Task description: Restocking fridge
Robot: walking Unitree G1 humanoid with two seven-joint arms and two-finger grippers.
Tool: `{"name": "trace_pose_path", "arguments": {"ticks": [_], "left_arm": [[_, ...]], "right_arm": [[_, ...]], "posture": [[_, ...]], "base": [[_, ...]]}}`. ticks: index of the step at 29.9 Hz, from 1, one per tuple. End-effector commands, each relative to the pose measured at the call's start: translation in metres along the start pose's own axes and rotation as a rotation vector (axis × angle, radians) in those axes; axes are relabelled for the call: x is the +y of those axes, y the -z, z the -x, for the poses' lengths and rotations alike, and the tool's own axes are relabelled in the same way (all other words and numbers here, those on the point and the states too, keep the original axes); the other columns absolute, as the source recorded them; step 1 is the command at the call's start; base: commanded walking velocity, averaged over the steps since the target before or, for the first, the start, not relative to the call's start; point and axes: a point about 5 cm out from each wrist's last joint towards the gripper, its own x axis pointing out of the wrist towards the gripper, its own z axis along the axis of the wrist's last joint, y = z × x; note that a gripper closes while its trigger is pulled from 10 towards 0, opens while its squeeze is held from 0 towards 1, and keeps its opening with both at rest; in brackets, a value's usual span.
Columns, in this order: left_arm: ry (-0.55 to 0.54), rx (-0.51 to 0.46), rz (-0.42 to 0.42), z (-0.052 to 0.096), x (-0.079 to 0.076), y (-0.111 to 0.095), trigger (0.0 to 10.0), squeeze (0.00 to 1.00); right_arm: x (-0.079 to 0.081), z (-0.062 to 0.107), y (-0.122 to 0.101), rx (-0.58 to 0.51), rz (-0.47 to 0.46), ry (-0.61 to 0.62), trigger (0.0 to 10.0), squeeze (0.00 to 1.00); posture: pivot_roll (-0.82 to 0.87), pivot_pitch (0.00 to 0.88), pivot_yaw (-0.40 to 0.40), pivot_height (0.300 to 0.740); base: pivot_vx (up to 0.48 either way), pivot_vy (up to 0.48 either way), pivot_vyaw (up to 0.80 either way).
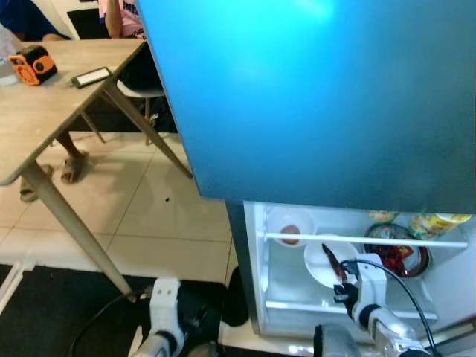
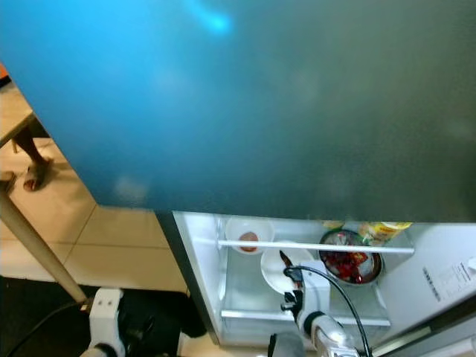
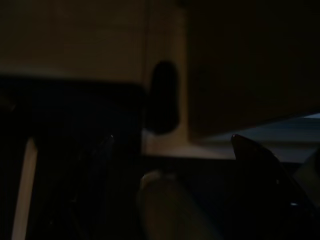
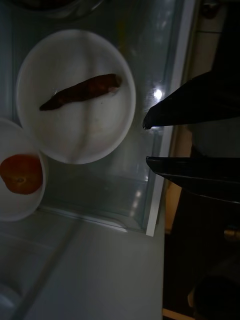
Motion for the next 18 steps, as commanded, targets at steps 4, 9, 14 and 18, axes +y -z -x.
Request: {"name": "trace_pose_path", "arguments": {"ticks": [4, 9, 14, 18], "left_arm": [[-0.077, 0.086, 0.049, 0.011, 0.015, 0.017, 10.0, 0.0], [-0.119, 0.159, 0.084, 0.018, 0.016, 0.034, 10.0, 0.0], [-0.146, 0.216, 0.12, 0.024, 0.016, 0.046, 10.0, 0.0], [-0.159, 0.25, 0.142, 0.028, 0.017, 0.054, 10.0, 0.0]], "right_arm": [[-0.001, 0.003, 0.012, 0.022, -0.047, 0.016, 10.0, 0.0], [-0.007, 0.007, 0.022, 0.048, -0.078, 0.047, 10.0, 0.0], [-0.011, 0.01, 0.032, 0.086, -0.08, 0.068, 10.0, 0.0], [-0.013, 0.013, 0.04, 0.109, -0.095, 0.085, 10.0, 0.0]], "posture": [[0.0, 0.002, 0.052, 0.651], [0.0, 0.0, 0.049, 0.671], [0.0, 0.0, 0.044, 0.696], [0.0, 0.0, 0.044, 0.716]], "base": [[0.0, 0.0, 0.0], [0.0, 0.0, 0.0], [0.0, 0.0, 0.0], [0.0, 0.0, 0.0]]}}
